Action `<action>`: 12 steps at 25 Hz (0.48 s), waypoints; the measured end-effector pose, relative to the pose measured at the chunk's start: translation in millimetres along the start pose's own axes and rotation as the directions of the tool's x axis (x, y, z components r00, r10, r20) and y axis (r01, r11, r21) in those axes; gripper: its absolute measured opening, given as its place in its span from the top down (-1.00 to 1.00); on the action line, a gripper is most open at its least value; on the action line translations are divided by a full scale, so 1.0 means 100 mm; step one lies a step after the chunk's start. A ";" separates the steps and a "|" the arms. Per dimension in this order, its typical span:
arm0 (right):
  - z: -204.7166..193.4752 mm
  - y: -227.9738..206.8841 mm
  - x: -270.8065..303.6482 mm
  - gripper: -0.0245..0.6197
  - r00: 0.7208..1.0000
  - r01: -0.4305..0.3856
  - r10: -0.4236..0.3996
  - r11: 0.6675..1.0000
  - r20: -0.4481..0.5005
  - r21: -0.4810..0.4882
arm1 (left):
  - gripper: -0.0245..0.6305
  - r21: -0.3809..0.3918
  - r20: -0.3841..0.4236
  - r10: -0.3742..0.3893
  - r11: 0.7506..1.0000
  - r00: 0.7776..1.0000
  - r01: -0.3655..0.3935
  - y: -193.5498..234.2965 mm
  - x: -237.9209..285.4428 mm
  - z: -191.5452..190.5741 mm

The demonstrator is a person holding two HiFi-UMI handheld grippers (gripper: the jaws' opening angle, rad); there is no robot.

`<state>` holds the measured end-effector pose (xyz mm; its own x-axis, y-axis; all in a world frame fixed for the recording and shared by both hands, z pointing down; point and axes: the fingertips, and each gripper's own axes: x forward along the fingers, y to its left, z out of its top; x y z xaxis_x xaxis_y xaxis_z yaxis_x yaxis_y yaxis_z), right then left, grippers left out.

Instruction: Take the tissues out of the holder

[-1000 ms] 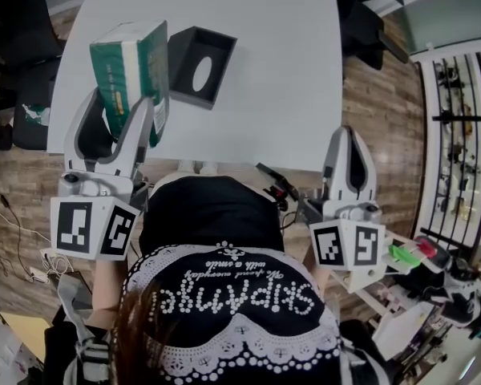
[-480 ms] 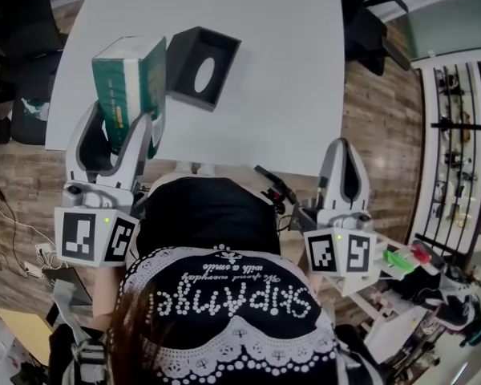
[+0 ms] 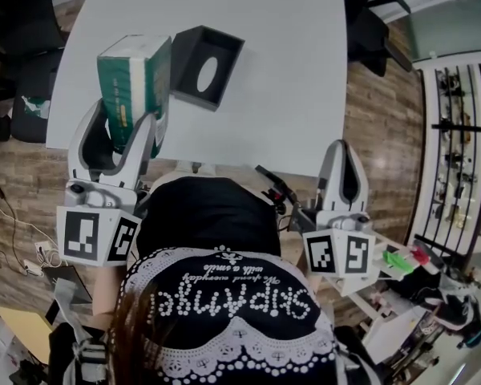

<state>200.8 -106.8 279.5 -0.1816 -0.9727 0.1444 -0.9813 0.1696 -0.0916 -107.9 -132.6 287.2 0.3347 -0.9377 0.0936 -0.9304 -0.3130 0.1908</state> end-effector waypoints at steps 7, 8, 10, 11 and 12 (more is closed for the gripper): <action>0.01 0.01 -0.02 0.81 1.000 0.002 -0.002 1.000 -0.001 0.002 | -0.02 -0.014 0.004 -0.008 1.000 1.000 0.008 -0.01 0.00 0.03; 0.00 0.01 -0.02 0.81 1.000 0.003 -0.003 1.000 -0.002 0.001 | -0.02 -0.015 0.005 -0.009 1.000 1.000 0.009 -0.01 0.00 0.03; 0.00 -0.01 -0.02 0.81 1.000 0.005 -0.005 1.000 -0.005 0.000 | -0.02 -0.016 0.006 -0.010 1.000 1.000 0.010 -0.02 0.01 0.03; 0.00 -0.01 -0.02 0.81 1.000 0.006 -0.006 1.000 -0.006 -0.001 | -0.02 -0.016 0.006 -0.010 1.000 1.000 0.010 -0.02 0.01 0.03; 0.00 -0.01 -0.02 0.81 1.000 0.006 -0.006 1.000 -0.008 -0.001 | -0.02 -0.016 0.006 -0.010 1.000 1.000 0.010 -0.03 0.01 0.03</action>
<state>202.4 -104.9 279.6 -0.1761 -0.9725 0.1526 -0.9824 0.1638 -0.0897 -105.5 -133.2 283.8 0.3431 -0.9354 0.0859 -0.9244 -0.3201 0.2072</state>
